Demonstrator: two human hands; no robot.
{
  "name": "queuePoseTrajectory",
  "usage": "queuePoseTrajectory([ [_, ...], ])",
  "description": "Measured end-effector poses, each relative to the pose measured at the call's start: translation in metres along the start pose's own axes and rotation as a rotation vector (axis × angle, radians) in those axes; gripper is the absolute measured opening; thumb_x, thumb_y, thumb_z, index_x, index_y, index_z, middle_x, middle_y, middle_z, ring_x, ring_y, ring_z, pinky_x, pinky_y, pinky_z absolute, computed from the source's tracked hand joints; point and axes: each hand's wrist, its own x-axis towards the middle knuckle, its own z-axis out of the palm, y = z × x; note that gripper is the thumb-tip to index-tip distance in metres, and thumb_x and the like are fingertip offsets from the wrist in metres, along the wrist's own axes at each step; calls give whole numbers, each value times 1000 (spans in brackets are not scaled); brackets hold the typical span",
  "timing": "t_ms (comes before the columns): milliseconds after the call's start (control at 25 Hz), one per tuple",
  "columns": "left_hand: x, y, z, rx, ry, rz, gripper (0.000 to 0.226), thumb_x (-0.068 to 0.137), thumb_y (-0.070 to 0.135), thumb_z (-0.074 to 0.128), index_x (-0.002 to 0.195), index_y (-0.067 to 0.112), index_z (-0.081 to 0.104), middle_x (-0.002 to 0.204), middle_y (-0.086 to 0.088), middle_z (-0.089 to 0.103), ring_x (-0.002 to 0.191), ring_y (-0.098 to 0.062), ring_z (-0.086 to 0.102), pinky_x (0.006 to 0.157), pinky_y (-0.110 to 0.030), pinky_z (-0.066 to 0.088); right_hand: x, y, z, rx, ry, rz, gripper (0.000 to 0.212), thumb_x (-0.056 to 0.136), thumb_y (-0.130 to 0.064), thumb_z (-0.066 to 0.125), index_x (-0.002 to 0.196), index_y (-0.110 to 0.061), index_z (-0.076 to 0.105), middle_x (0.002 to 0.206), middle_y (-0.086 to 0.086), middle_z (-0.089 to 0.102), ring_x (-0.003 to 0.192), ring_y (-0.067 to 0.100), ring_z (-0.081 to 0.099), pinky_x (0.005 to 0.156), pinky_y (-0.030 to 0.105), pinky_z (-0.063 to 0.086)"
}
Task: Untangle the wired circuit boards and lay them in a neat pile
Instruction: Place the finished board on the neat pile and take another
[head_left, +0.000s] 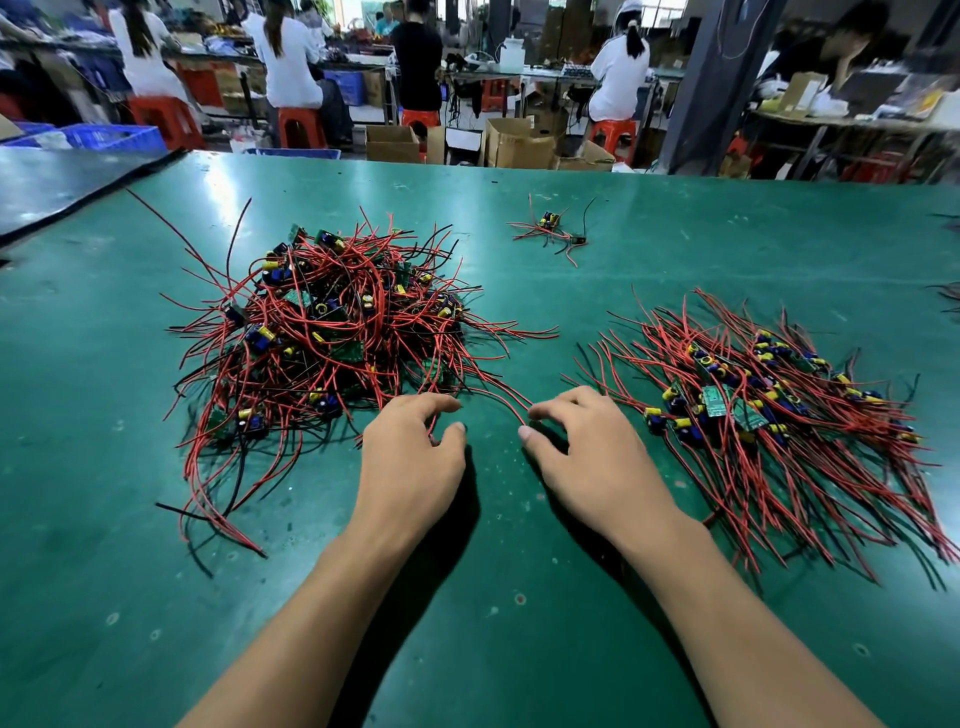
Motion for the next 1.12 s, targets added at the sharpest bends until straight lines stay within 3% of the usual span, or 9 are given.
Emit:
queuePoseTrajectory([
  [80,-2,0,0,6,7,17,24,88,16,67,112,17,71,119,0,60,91,-13,57,77,-7,35,2,8,-3,-124,6,100,40,96,-49,57,124,-22,67,127,2,59,121,25,47,103,37,38],
  [200,-4,2,2,49,1,5,30,89,13,63,118,16,68,137,-8,50,123,-21,51,103,-24,37,4,16,-8,-92,49,172,47,96,-46,59,131,-16,65,137,8,54,126,28,44,106,36,36],
  [280,-2,1,3,91,-20,-2,33,89,12,60,122,16,66,140,-7,54,130,-21,48,106,-25,32,3,11,-6,-53,63,115,43,96,-42,62,128,-14,67,135,8,54,126,27,44,107,36,37],
  [480,2,-2,2,-21,62,-31,23,87,9,65,108,14,73,109,-1,72,93,-11,61,88,-11,37,-2,-4,3,108,64,-23,27,94,-30,67,113,-12,74,115,0,59,115,18,54,103,30,41],
  [720,1,2,-7,-166,135,-90,11,79,13,72,82,22,77,75,15,71,75,2,64,75,-5,42,-2,-5,5,167,25,-11,26,91,-27,71,113,-15,74,110,-4,63,104,15,59,99,31,45],
  [800,1,4,-11,-286,122,-139,10,78,12,73,79,22,77,71,11,72,70,3,66,71,-8,46,-1,-4,3,198,36,8,25,90,-25,71,113,-17,74,109,-5,64,97,13,60,93,26,44],
  [960,-11,16,-7,-301,-44,-126,9,79,12,73,78,21,73,64,4,70,55,-1,59,56,-13,44,-1,-5,2,247,24,-1,31,87,-25,74,117,-22,72,108,-6,66,84,6,59,86,18,43],
  [1040,-19,25,-3,-344,-207,-58,8,80,12,72,78,20,70,66,4,70,50,-1,54,52,-15,41,0,-2,-2,253,-48,-58,49,84,-26,78,131,-25,65,110,-8,62,83,0,56,86,15,44],
  [1120,-21,31,-4,-559,-391,-66,5,78,14,71,77,19,69,66,-2,70,40,-5,46,43,-17,36,3,2,-10,225,-153,-126,64,82,-26,79,141,-31,55,113,-7,59,85,4,55,86,22,45],
])
